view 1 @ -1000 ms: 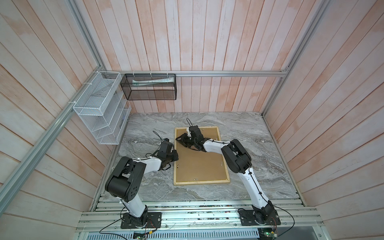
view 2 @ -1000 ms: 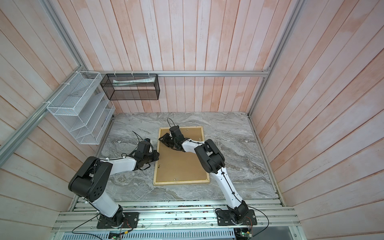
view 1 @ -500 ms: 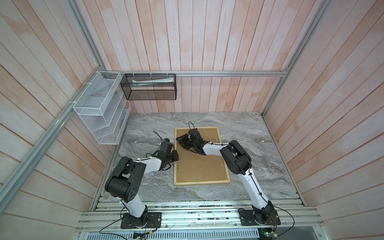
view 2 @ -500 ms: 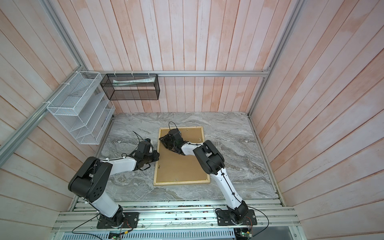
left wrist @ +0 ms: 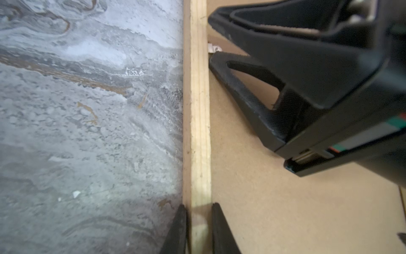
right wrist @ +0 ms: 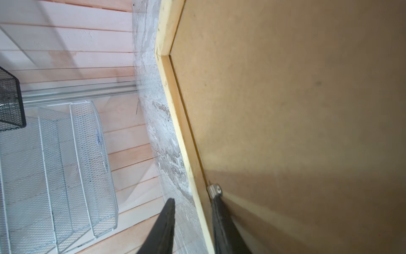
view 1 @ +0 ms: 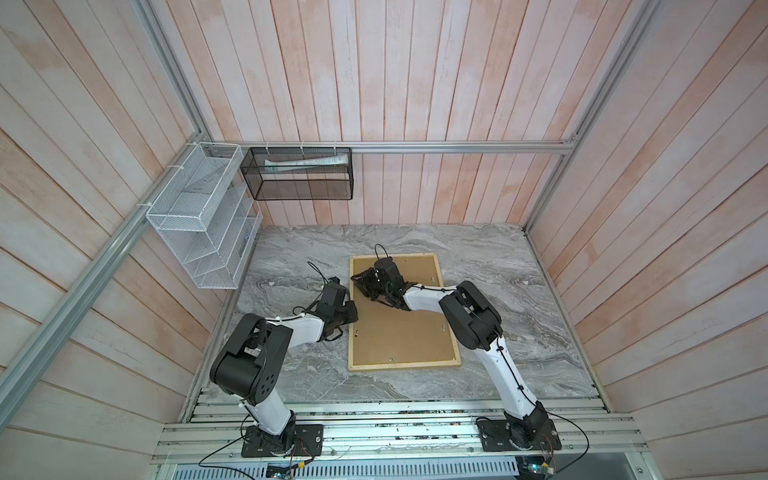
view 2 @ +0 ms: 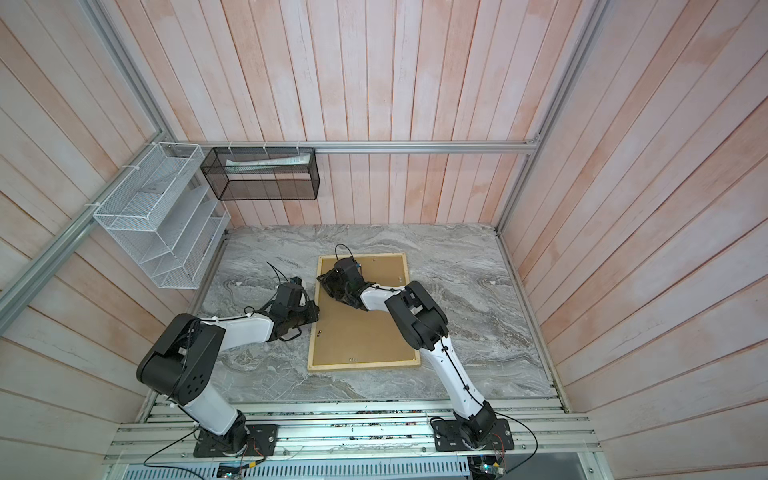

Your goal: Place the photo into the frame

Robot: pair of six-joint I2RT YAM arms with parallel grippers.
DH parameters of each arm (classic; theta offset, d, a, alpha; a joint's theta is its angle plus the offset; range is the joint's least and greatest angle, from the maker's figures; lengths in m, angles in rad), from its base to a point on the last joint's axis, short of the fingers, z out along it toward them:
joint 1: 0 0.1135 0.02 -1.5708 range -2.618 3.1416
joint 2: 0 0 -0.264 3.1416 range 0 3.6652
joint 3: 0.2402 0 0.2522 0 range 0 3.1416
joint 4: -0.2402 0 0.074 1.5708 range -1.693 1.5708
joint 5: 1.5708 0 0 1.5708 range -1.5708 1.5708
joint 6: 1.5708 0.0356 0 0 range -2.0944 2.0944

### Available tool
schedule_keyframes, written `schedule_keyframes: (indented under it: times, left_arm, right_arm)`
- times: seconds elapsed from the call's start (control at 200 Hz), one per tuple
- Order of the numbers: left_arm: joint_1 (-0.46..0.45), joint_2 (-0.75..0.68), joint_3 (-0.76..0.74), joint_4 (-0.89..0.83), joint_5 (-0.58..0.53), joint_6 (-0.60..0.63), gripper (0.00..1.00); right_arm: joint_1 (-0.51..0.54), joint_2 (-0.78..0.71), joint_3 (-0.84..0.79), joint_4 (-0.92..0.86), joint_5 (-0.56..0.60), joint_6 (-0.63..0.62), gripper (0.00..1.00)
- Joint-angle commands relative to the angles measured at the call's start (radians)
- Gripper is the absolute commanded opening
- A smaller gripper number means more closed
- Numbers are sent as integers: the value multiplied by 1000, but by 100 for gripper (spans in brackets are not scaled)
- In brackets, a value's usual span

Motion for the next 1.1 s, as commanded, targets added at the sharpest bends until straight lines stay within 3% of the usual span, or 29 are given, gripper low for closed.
schedule_keyframes:
  times: [0.0, 0.165, 0.365, 0.575, 0.815, 0.865, 0.995, 1.09]
  left_arm:
    - [-38, 5, -9, -144, 75, -33, 4]
    - [-16, 10, 9, -162, 25, -86, 4]
    - [27, 20, 49, -164, 4, -126, 4]
    - [60, 63, 123, -161, 11, -112, 4]
    - [97, 166, 261, -175, 46, -22, 4]
    - [100, 176, 283, -178, 51, 1, 8]
    - [102, 171, 321, -196, 51, 47, 29]
    - [101, 128, 317, -213, 42, 49, 36]
  right_arm:
    - [18, 0, -40, -89, 15, -138, 31]
    - [8, -193, -288, 158, 17, -212, 31]
    - [-43, -392, -501, 270, -29, -289, 31]
    - [-90, -633, -736, 234, -33, -420, 31]
    - [-118, -839, -868, 107, 22, -529, 31]
    - [-118, -857, -876, 97, 24, -537, 32]
    - [-118, -851, -860, 68, 1, -562, 32]
    - [-117, -821, -852, 75, -25, -551, 32]
